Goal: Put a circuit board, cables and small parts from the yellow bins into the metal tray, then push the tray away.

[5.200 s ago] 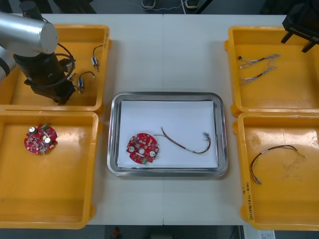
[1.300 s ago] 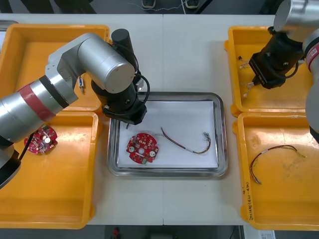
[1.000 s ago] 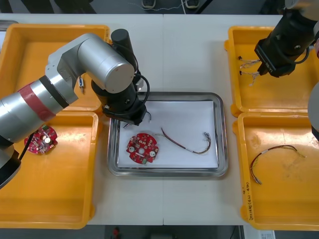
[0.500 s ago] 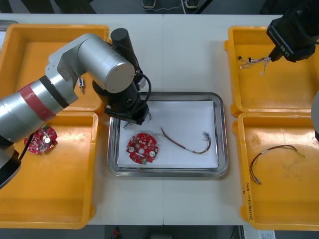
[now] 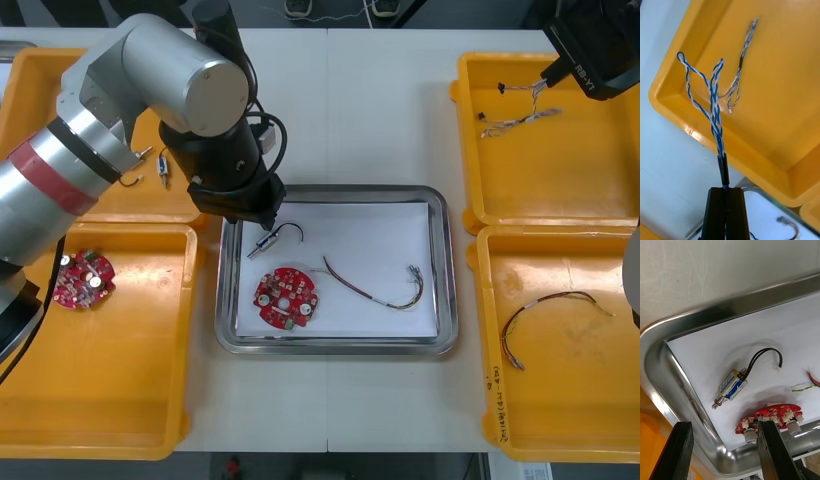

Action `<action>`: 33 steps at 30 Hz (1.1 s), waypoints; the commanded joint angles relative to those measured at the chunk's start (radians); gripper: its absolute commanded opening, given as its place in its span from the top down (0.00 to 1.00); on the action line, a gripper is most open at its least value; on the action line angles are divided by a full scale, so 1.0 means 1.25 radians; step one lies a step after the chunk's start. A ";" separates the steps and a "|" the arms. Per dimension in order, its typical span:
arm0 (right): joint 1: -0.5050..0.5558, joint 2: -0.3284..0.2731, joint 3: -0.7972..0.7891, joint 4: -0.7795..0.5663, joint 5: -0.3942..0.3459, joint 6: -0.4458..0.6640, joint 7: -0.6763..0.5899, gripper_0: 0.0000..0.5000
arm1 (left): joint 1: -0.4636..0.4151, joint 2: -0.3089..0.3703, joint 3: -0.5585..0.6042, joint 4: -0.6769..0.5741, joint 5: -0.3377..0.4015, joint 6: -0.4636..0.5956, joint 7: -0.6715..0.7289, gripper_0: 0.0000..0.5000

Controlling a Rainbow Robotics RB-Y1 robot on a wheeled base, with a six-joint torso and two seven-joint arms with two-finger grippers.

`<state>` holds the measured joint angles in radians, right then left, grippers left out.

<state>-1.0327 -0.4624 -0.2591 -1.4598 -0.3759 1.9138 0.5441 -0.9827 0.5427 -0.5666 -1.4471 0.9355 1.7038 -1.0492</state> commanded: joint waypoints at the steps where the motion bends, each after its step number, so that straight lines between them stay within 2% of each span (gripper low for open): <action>1: 0.059 -0.035 0.060 -0.122 -0.013 0.005 0.117 1.00 | -0.058 0.029 0.019 -0.024 0.012 0.019 0.031 0.00; 9: 0.108 -0.046 0.140 -0.223 -0.038 0.005 0.261 1.00 | -0.066 0.078 0.047 -0.008 0.019 0.049 -0.070 0.00; 12: 0.113 -0.057 0.186 -0.252 -0.080 0.005 0.321 1.00 | -0.080 0.091 0.074 0.036 0.025 0.072 -0.145 0.00; 16: 0.113 -0.066 0.210 -0.278 -0.110 0.005 0.351 1.00 | -0.090 0.094 0.101 0.075 0.024 0.085 -0.196 0.00; 21: 0.119 -0.073 0.215 -0.323 -0.185 0.005 0.427 1.00 | -0.116 0.097 0.129 0.144 0.003 0.094 -0.284 0.00; 25: 0.139 -0.088 0.242 -0.380 -0.254 0.005 0.489 1.00 | -0.138 0.100 0.135 0.192 -0.035 0.094 -0.358 0.00; 28: 0.156 -0.106 0.270 -0.418 -0.283 0.005 0.532 1.00 | -0.151 0.102 0.138 0.226 -0.050 0.092 -0.398 0.00; 33: 0.177 -0.118 0.317 -0.473 -0.299 0.005 0.639 1.00 | -0.169 0.106 0.150 0.283 -0.065 0.080 -0.463 0.00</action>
<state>-0.8302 -0.5702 0.0879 -1.9930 -0.7354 1.9166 1.2461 -1.1255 0.6312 -0.4203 -1.1237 0.8740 1.8096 -1.4710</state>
